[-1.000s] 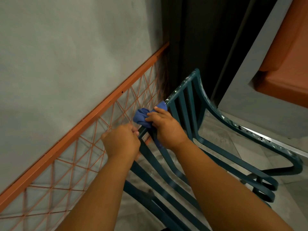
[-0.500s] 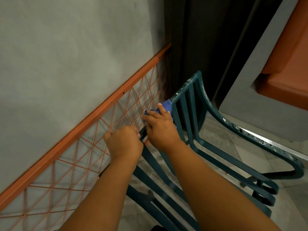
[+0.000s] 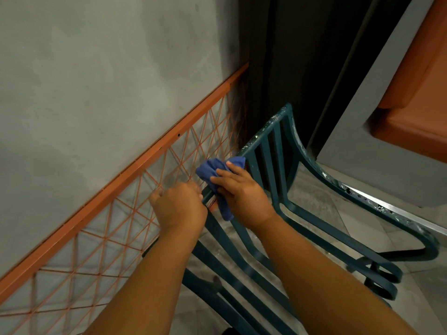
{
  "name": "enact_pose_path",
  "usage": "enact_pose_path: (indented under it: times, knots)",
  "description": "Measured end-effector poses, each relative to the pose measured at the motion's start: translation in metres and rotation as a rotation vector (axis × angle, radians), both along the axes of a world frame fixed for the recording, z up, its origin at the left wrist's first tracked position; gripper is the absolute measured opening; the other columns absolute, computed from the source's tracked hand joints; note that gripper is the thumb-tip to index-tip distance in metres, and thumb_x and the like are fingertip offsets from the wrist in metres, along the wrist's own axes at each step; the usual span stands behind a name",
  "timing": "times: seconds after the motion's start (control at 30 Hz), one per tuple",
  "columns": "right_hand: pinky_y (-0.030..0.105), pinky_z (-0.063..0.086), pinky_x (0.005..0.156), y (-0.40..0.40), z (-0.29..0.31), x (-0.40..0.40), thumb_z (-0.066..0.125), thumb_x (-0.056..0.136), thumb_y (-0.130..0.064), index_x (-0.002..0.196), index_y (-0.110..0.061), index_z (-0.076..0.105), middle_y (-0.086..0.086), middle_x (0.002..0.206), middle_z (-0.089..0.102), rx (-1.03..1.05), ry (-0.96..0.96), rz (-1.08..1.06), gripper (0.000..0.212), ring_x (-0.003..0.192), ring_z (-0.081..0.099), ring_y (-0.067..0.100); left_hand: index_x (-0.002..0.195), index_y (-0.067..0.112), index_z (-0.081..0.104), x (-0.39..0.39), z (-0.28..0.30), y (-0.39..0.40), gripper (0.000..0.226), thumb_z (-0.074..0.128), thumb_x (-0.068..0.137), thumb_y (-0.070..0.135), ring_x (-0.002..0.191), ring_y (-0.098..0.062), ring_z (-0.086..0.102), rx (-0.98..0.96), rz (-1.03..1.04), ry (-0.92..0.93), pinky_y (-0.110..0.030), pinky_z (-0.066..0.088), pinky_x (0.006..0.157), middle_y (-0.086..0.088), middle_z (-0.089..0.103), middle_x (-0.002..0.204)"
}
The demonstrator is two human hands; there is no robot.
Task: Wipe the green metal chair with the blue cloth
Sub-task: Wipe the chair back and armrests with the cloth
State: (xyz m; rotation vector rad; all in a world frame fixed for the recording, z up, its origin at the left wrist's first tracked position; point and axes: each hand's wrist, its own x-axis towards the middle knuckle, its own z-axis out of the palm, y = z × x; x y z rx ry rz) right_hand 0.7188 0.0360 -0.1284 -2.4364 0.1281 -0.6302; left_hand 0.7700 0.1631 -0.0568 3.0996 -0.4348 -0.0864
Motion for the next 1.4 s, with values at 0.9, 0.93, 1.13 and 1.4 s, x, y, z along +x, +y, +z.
enact_pose_path:
  times: [0.9,0.93,1.13,1.4]
  knots:
    - [0.038,0.013,0.117,-0.040,0.010,0.019,0.048,0.098,-0.027,0.130,-0.018,0.057,0.006,0.145,0.046,-0.056,0.113,-0.047,0.035,0.144,0.020,0.026,0.126,0.015,0.055,0.038,-0.042,-0.048,0.036,0.054,0.091,0.024,0.114,-0.027,0.048,-0.491,-0.232,-0.188,-0.041,0.037,0.093,-0.010,0.053,0.124]
    - [0.037,0.016,0.117,-0.045,0.008,0.016,0.049,0.097,-0.027,0.131,-0.019,0.056,0.005,0.145,0.045,-0.064,0.119,-0.015,0.036,0.144,0.020,0.025,0.126,0.014,0.056,0.038,-0.042,-0.048,0.036,0.054,0.091,0.023,0.114,-0.028,0.048,-0.502,-0.221,-0.181,-0.041,0.037,0.093,-0.010,0.053,0.123]
    - [0.044,0.011,0.119,-0.064,0.024,0.040,0.040,0.100,-0.024,0.131,-0.013,0.055,0.009,0.148,0.041,-0.080,0.237,-0.159,0.036,0.144,0.017,0.028,0.127,0.015,0.054,0.038,-0.045,-0.050,0.037,0.052,0.092,0.026,0.115,-0.027,0.046,-0.439,-0.267,-0.171,-0.043,0.039,0.091,-0.009,0.051,0.126]
    - [0.032,0.015,0.115,-0.066,0.010,0.017,0.052,0.096,-0.029,0.132,-0.020,0.055,0.004,0.144,0.047,-0.040,0.119,-0.007,0.037,0.143,0.021,0.024,0.136,0.022,0.043,0.038,-0.044,-0.054,0.042,0.042,0.096,0.036,0.125,-0.025,0.038,-0.263,-0.242,-0.159,-0.042,0.033,0.098,-0.006,0.041,0.138]
